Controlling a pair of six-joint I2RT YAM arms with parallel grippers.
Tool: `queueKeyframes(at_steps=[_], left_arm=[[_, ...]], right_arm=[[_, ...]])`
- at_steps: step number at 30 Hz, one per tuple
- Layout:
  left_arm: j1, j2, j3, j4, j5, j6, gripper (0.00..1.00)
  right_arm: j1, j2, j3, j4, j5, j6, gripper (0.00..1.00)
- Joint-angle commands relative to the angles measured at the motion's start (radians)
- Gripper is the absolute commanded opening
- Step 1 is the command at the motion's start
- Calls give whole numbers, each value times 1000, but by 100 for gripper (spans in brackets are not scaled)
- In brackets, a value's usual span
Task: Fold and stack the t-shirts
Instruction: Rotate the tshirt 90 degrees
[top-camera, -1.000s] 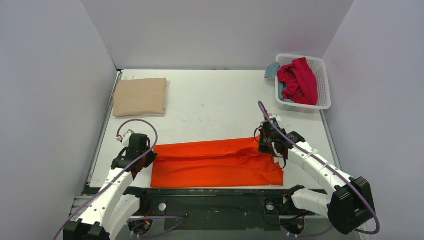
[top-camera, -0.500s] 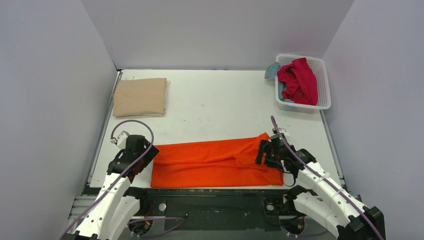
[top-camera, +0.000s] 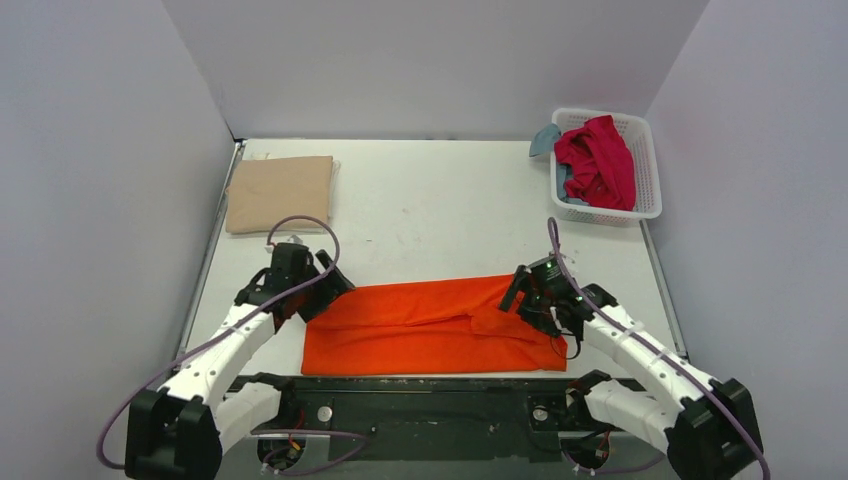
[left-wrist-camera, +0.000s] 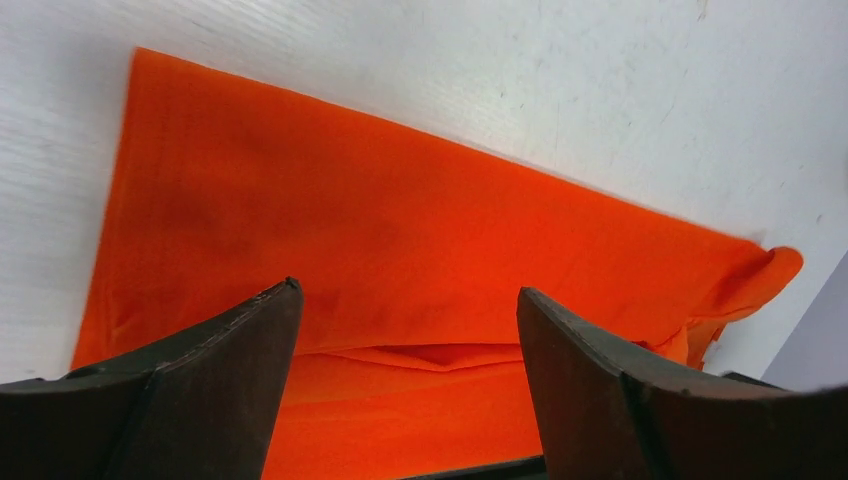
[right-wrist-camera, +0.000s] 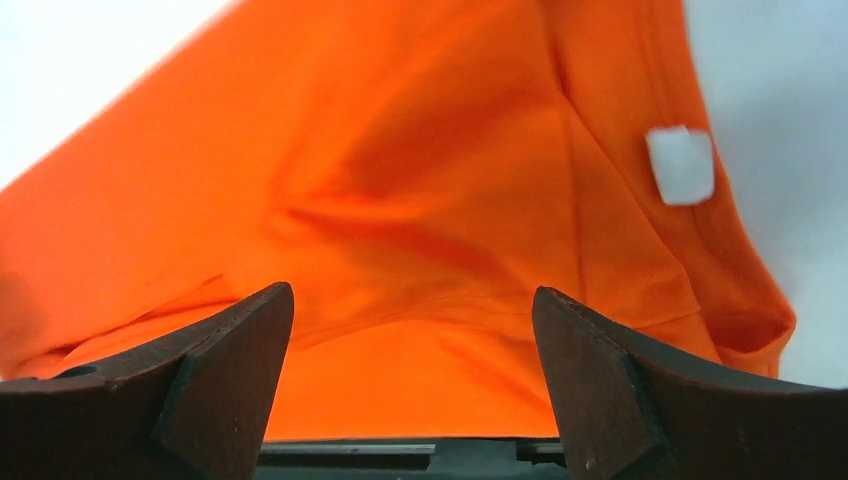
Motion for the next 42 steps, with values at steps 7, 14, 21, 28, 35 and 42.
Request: queueKeyframes(at_steps=[7, 14, 21, 28, 35, 42], left_arm=[[-22, 220, -77, 141, 75, 61, 90], [-24, 267, -63, 177, 75, 25, 91], [-36, 267, -41, 179, 103, -19, 92], [-146, 255, -83, 221, 200, -100, 92], [-342, 329, -25, 147, 211, -142, 92], [-513, 373, 57, 118, 142, -215, 92]], right_arm=[[0, 246, -160, 133, 167, 309, 87], [-91, 552, 74, 174, 175, 147, 86], [-146, 851, 497, 173, 53, -74, 86], [-151, 1136, 872, 109, -90, -197, 85], [-154, 1403, 1266, 206, -317, -198, 82], [-149, 1547, 1513, 287, -354, -123, 81]])
